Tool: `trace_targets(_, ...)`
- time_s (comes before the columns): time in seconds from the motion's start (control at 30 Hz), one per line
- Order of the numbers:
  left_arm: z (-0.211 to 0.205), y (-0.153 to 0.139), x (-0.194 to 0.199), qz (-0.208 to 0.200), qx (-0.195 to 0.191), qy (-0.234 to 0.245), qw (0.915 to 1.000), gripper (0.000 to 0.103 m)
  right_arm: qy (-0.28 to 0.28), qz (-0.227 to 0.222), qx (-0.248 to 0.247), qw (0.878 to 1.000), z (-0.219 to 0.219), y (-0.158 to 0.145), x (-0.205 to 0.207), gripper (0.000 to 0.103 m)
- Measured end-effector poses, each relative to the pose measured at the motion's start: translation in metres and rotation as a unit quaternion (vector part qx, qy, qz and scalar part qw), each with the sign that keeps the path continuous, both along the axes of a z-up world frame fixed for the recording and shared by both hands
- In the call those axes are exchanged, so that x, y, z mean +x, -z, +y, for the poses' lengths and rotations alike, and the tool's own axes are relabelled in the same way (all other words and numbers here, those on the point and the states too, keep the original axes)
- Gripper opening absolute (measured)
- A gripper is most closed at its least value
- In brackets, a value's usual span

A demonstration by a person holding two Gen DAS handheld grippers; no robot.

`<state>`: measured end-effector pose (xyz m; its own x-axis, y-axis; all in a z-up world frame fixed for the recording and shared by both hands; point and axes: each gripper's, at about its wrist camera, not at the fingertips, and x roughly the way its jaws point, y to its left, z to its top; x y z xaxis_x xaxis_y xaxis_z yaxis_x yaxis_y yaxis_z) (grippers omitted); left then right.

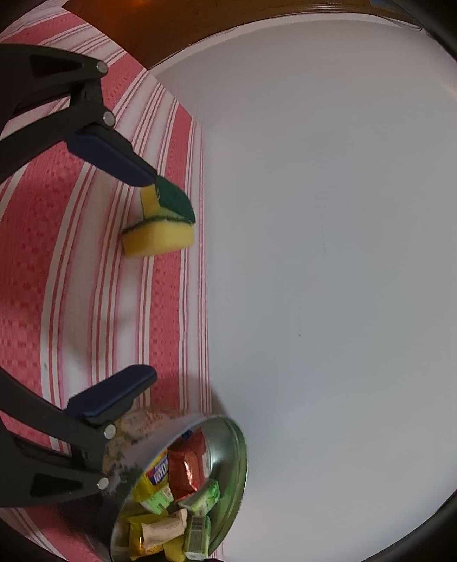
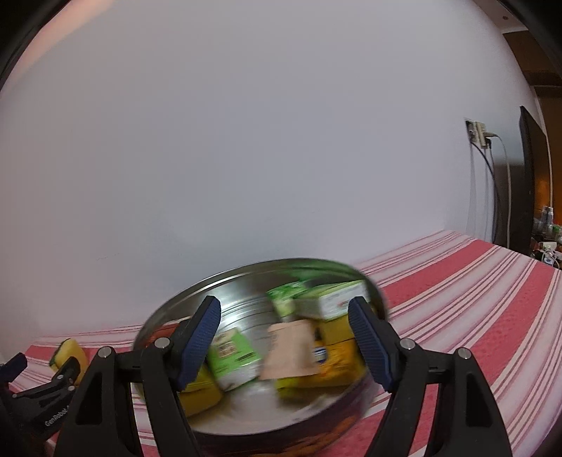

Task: Organize objects
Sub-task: 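Withdraw both grippers from the tin toward the two remaining sponges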

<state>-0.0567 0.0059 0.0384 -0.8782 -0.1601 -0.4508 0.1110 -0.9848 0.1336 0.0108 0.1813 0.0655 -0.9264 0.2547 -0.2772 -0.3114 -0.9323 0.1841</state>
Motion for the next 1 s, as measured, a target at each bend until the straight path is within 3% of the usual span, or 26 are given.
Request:
trace_targets(0.5, -0.062, 0.003, -0.014, -0.013, 0.011, -0.019, 0.9997, 0.102, -0.049, -0.009, 0.004, 0.999, -0.069, 0.005, -0.023, 0.077)
trace_targets(1.0, -0.151, 0.013, -0.04, -0.028, 0.005, -0.087, 0.9958, 0.102, -0.121, -0.04, -0.002, 0.992, -0.139, 0.01, -0.055, 0.077)
